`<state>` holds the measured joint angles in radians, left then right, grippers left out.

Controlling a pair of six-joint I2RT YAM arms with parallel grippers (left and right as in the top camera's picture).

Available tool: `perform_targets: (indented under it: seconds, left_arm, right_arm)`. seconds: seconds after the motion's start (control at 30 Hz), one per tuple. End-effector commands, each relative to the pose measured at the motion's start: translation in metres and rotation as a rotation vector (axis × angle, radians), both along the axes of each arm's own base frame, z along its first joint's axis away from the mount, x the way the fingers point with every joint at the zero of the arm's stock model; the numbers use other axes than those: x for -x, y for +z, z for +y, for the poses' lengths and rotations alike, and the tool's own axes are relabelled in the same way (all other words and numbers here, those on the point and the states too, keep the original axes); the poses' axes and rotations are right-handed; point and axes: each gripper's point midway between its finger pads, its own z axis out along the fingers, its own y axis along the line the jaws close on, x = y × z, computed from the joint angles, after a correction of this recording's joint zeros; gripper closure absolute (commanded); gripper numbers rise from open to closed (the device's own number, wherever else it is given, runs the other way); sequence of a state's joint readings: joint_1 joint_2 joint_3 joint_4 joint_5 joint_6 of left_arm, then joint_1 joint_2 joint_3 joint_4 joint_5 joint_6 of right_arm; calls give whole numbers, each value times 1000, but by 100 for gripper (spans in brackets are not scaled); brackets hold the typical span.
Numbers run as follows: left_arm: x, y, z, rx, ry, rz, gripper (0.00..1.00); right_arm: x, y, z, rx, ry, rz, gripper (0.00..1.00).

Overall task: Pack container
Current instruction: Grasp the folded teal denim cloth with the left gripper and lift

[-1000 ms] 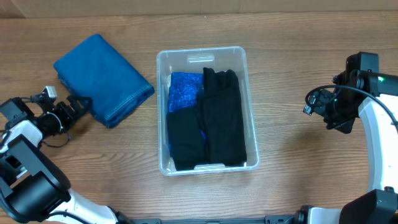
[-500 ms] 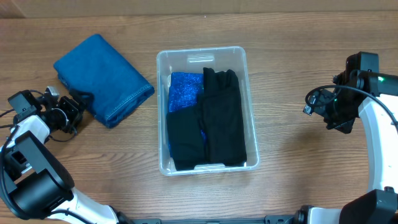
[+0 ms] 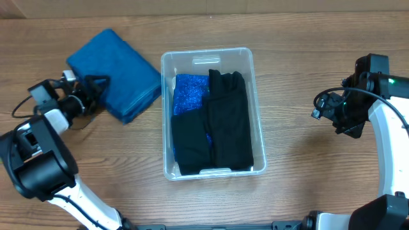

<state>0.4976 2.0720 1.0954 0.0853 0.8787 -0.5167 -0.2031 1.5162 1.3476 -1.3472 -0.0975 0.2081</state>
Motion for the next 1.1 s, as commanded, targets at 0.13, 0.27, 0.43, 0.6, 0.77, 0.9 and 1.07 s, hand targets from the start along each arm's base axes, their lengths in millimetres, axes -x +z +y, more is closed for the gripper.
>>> perform_targets:
  seconds: [0.13,0.27,0.43,0.6,0.77,0.9,1.07]
  left_arm:
    - [17,-34,-39,136,-63,116,24]
    - [19,-35,-42,154,-56,138,13]
    - [13,-33,-48,153,-56,134,15]
    - [7,-28,-48,172,-43,116,80]
    - [7,-1,-56,228,-110,43,96]
    - [10,73,-47,141,-110,-74,96]
    - [33,209,-45,-63,-57,-324,96]
  right_arm:
    - [0,1,0,0,5,-4,19]
    - [0,1,0,0,5,-4,19]
    - [0,1,0,-1,5,-2,19]
    - [1,1,0,-2,5,0,19]
    - [1,1,0,-2,5,1,19]
    - [2,1,0,-2,5,5,19]
    - [2,0,0,-3,5,7,19]
